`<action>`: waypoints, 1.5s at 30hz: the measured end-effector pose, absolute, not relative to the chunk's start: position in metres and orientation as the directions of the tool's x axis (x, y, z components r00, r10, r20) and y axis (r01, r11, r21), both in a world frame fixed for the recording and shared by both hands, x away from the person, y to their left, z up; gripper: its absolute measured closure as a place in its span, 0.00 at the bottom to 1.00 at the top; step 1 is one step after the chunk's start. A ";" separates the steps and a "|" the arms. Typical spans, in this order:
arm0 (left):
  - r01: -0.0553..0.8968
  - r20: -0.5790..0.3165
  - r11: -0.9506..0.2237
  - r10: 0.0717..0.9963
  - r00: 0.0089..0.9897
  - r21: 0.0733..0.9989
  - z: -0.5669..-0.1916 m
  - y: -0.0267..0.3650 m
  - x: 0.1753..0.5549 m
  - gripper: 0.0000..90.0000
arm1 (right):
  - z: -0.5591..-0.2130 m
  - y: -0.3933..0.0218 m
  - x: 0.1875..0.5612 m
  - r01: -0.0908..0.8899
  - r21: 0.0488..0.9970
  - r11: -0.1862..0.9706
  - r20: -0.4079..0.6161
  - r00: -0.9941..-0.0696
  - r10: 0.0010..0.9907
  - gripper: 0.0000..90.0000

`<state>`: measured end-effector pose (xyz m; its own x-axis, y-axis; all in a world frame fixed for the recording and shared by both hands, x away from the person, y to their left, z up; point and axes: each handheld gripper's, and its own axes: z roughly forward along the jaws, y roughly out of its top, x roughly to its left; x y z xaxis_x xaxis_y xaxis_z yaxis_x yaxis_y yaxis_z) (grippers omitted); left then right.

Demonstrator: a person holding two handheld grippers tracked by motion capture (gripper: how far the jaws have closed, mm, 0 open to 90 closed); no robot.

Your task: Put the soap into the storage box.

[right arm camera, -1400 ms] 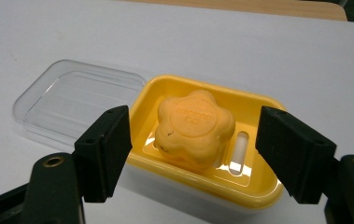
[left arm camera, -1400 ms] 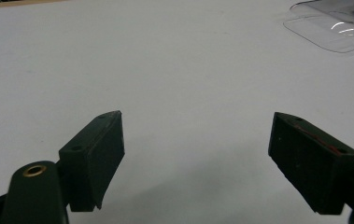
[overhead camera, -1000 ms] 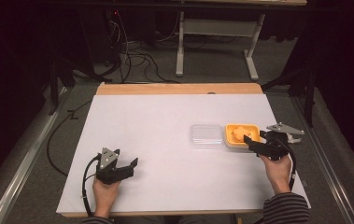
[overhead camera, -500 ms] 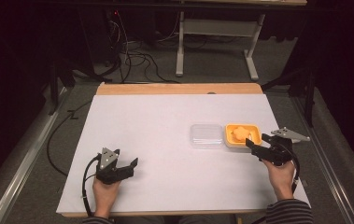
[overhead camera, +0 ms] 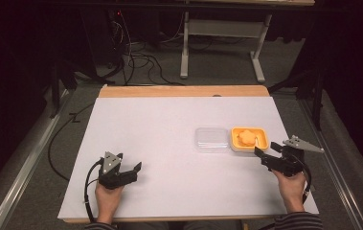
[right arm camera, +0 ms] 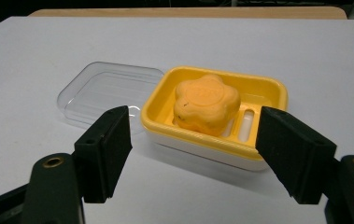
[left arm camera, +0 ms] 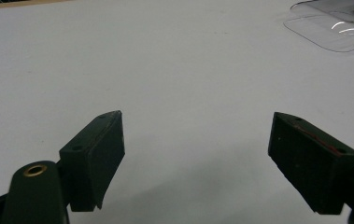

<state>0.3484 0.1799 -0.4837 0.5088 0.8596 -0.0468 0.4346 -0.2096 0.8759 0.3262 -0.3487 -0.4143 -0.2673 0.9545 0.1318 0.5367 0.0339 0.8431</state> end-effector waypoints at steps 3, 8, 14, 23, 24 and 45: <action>0.435 -0.046 -0.210 0.860 0.509 0.876 -0.484 0.180 0.348 0.21 | -0.415 -0.348 0.324 0.530 0.847 0.034 0.131 -0.270 0.954 0.29; 0.434 -0.047 -0.209 0.860 0.509 0.876 -0.484 0.180 0.348 0.21 | -0.418 -0.346 0.321 0.528 0.849 0.032 0.132 -0.270 0.954 0.29; 0.434 -0.047 -0.209 0.860 0.509 0.876 -0.484 0.180 0.348 0.21 | -0.422 -0.344 0.318 0.527 0.849 0.031 0.137 -0.276 0.951 0.29; 0.434 -0.045 -0.211 0.860 0.509 0.876 -0.484 0.180 0.348 0.21 | -0.426 -0.340 0.315 0.527 0.850 0.028 0.146 -0.286 0.947 0.28; 0.434 -0.045 -0.211 0.860 0.509 0.876 -0.484 0.180 0.348 0.21 | -0.426 -0.340 0.314 0.528 0.849 0.032 0.144 -0.289 0.946 0.28; 0.435 -0.046 -0.211 0.860 0.508 0.876 -0.484 0.179 0.349 0.21 | -0.435 -0.324 0.308 0.528 0.848 0.050 0.147 -0.324 0.935 0.28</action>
